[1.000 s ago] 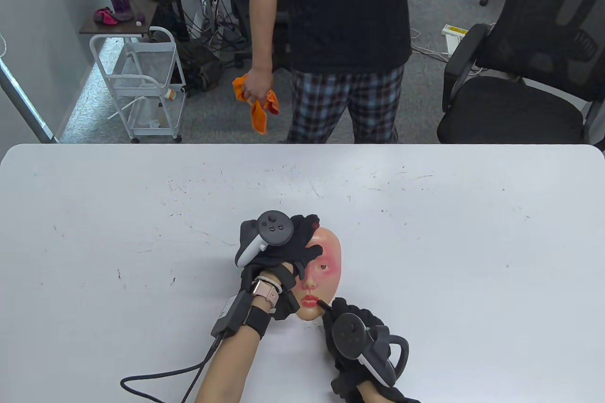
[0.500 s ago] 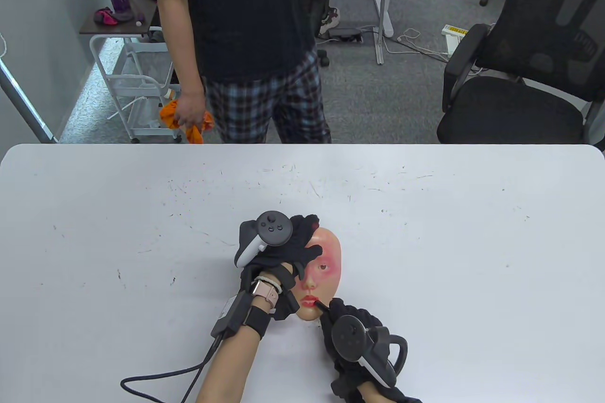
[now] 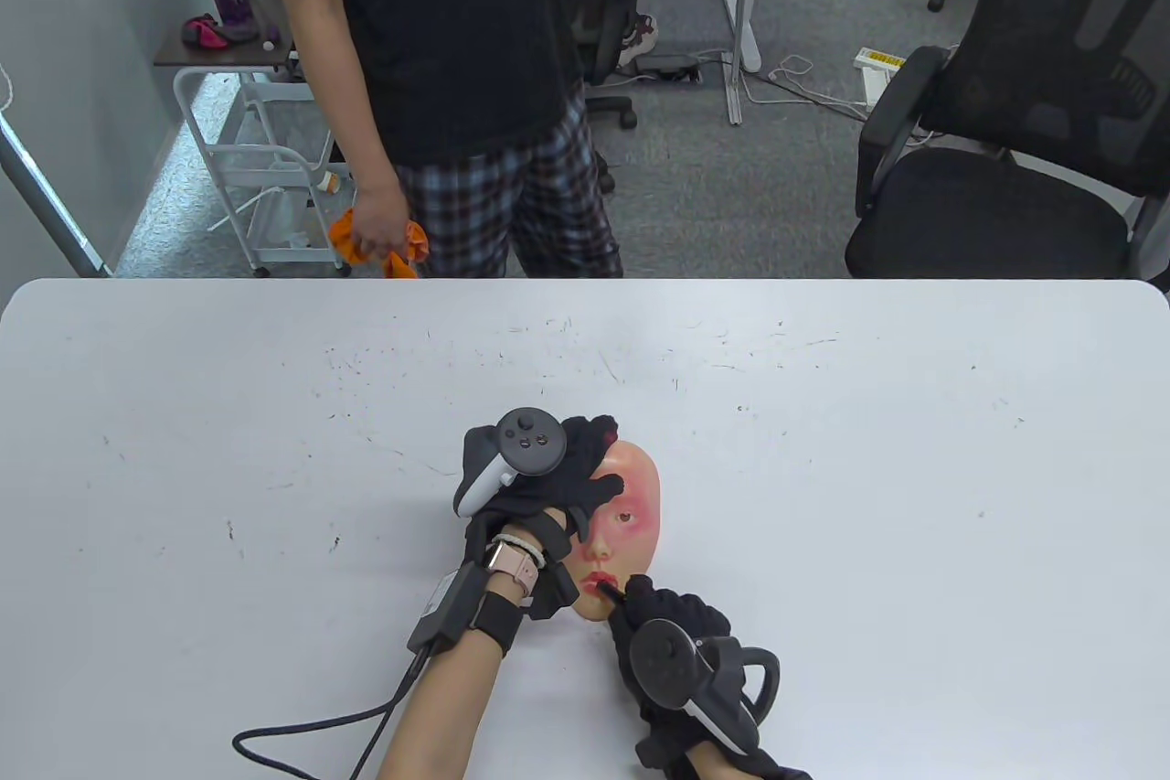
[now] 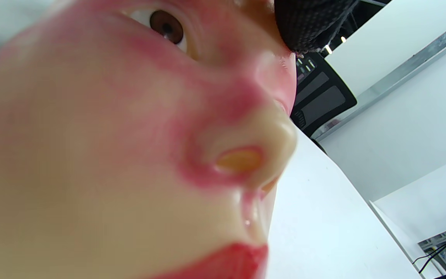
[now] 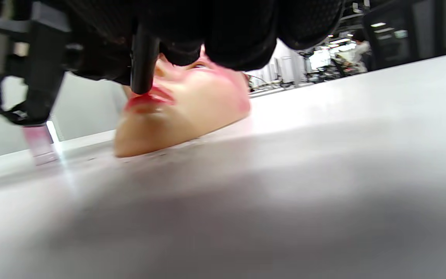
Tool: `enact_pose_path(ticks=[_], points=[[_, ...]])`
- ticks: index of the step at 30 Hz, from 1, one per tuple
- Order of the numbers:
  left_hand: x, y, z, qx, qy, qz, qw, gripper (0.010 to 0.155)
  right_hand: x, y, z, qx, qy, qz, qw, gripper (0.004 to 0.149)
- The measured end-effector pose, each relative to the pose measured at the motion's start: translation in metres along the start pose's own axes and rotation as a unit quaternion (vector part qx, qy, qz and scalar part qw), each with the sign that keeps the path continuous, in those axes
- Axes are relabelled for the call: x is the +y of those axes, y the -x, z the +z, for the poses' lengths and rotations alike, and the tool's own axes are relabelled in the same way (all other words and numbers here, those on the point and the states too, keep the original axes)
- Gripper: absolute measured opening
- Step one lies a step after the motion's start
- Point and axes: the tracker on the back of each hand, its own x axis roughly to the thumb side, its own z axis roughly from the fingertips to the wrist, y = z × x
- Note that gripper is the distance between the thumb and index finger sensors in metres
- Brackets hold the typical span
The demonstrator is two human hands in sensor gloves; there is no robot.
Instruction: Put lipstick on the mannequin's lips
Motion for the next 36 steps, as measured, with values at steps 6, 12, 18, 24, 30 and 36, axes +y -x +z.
enact_pose_path(ticks=[6, 12, 18, 24, 30, 36], points=[[0.0, 0.0, 0.0, -0.003, 0.0, 0.004, 1.0, 0.074, 0.007, -0.022, -0.004, -0.009, -0.005, 0.077, 0.997, 0.052], [0.0, 0.001, 0.0, -0.003, 0.001, 0.003, 1.0, 0.074, -0.004, -0.009, 0.001, 0.017, 0.015, 0.057, 0.998, 0.052], [0.0, 0.001, 0.0, -0.003, 0.003, 0.004, 1.0, 0.075, -0.004, -0.001, 0.002, 0.026, 0.022, 0.055, 0.998, 0.053], [0.0, 0.001, 0.0, -0.004, 0.003, 0.004, 1.0, 0.075, 0.007, -0.022, -0.005, -0.012, -0.006, 0.078, 0.997, 0.052], [0.0, 0.001, 0.0, -0.005, 0.003, 0.005, 1.0, 0.075, 0.0, -0.013, -0.003, 0.002, 0.009, 0.061, 0.998, 0.053], [0.0, 0.001, 0.0, -0.004, 0.002, 0.005, 1.0, 0.075, -0.006, 0.003, 0.0, 0.038, 0.01, 0.038, 0.999, 0.053]])
